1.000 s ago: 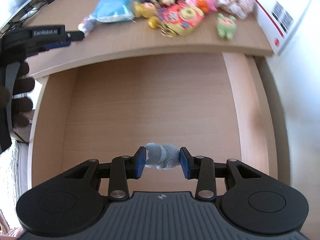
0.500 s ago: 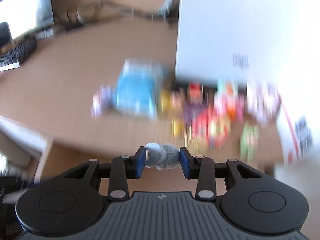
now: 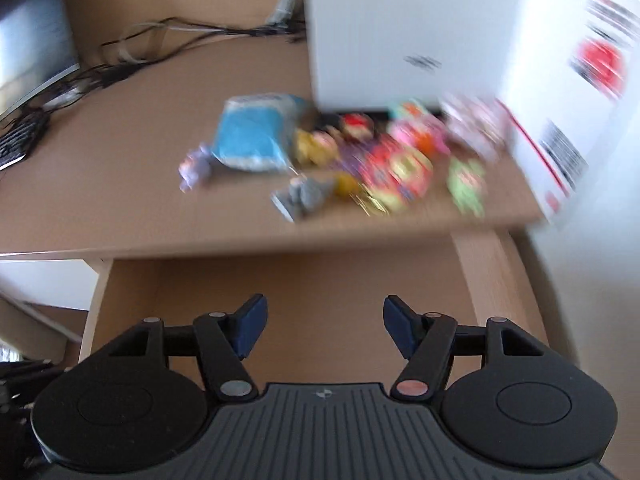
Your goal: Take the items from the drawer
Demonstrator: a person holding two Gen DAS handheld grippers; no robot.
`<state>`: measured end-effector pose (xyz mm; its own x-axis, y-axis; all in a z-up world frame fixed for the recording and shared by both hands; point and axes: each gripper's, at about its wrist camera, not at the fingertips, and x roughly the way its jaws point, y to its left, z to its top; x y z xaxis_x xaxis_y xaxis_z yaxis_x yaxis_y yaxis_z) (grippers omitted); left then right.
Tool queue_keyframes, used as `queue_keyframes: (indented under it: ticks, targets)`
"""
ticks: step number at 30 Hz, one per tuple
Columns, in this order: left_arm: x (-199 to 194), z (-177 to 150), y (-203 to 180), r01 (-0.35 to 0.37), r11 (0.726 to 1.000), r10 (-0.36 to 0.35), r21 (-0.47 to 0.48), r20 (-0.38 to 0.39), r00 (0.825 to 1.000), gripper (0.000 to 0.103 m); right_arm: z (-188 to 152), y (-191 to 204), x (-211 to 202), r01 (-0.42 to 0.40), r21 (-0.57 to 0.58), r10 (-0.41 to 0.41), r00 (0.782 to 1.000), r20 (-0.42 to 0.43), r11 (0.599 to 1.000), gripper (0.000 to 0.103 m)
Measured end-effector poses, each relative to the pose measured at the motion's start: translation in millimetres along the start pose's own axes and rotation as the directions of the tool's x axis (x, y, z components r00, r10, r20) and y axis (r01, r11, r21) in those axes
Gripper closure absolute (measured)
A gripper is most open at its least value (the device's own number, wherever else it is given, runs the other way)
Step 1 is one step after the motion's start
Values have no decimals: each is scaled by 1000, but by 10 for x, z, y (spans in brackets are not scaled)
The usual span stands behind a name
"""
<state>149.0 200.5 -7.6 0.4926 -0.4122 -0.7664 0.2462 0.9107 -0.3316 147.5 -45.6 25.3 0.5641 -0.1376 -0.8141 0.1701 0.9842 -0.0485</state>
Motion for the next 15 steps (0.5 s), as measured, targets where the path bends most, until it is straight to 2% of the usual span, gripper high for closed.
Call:
queue_keyframes:
  ticks: [4, 6, 10, 15]
  targets:
    - [-149, -69, -65, -3, 1000, 3, -5, 42, 999, 67, -267, -102, -351, 18, 91, -22, 999, 39, 996, 35]
    - [-256, -126, -109, 5, 1000, -4, -18, 67, 998, 67, -356, -155, -467, 2, 101, -8, 999, 54, 995, 35]
    - [-416, -290, -280, -30, 999, 33, -27, 104, 994, 67, -511, -245, -640, -11, 89, 3, 997, 82, 996, 32]
    - [-700, -625, -620, -88, 992, 105, -89, 205, 973, 67, -824, -427, -890, -90, 79, 79, 989, 124, 993, 32]
